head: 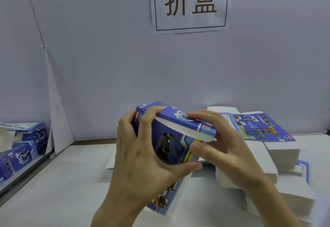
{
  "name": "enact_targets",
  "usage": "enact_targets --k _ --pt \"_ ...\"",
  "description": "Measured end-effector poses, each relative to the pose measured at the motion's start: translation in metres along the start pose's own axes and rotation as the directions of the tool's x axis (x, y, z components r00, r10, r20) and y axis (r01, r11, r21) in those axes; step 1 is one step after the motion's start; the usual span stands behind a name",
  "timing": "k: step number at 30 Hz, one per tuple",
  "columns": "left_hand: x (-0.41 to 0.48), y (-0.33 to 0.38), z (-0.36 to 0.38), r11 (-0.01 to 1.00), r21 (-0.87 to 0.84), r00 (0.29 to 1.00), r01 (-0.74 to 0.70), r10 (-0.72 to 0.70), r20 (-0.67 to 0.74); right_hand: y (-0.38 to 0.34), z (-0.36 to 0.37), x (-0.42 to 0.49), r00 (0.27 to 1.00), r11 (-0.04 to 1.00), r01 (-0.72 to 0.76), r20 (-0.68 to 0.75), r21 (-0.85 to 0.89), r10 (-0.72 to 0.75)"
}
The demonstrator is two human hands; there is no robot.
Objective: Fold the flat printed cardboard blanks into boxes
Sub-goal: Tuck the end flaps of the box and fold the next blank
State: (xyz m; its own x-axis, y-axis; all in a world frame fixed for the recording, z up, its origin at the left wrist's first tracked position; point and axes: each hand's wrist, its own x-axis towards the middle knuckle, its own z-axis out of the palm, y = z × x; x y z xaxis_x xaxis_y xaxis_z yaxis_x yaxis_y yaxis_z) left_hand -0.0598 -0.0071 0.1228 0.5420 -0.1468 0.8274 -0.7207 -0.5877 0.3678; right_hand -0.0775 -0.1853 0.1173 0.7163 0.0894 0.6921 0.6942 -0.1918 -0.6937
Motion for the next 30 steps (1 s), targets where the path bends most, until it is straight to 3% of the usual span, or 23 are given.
enact_targets --k 5,8,10,14,18,21,27,30 --pt "0.003 -0.013 -0.014 0.937 -0.343 0.997 0.069 -0.073 0.002 0.003 -0.004 0.0 0.989 0.965 -0.061 -0.117 0.254 0.094" --pt "0.003 -0.01 -0.017 0.717 -0.665 0.978 0.208 -0.164 0.128 0.0 0.0 0.0 0.99 0.95 -0.114 -0.045 0.29 0.132" --pt "0.001 -0.007 -0.013 0.57 -0.758 0.948 0.317 -0.208 0.24 -0.005 0.006 0.0 0.989 0.917 -0.129 -0.022 0.379 0.148" --pt "0.002 -0.002 -0.01 0.469 -0.803 0.928 0.368 -0.235 0.288 -0.012 0.012 0.0 0.986 0.881 -0.083 -0.088 0.465 0.139" --pt "0.003 -0.001 -0.013 0.372 -0.843 0.907 0.389 -0.312 0.281 -0.014 0.017 -0.001 0.974 0.934 0.042 -0.222 0.355 0.04" --pt "0.005 -0.003 -0.016 0.321 -0.863 0.899 0.389 -0.338 0.279 -0.015 0.02 -0.002 0.989 0.938 0.053 -0.147 0.342 -0.002" --pt "0.004 0.0 -0.009 0.279 -0.871 0.873 0.405 -0.4 0.278 -0.017 0.018 -0.001 0.984 0.949 0.058 -0.176 0.311 -0.002" --pt "0.004 0.002 -0.005 0.312 -0.86 0.874 0.405 -0.408 0.263 -0.015 0.017 -0.002 0.983 0.933 0.008 -0.175 0.359 0.058"
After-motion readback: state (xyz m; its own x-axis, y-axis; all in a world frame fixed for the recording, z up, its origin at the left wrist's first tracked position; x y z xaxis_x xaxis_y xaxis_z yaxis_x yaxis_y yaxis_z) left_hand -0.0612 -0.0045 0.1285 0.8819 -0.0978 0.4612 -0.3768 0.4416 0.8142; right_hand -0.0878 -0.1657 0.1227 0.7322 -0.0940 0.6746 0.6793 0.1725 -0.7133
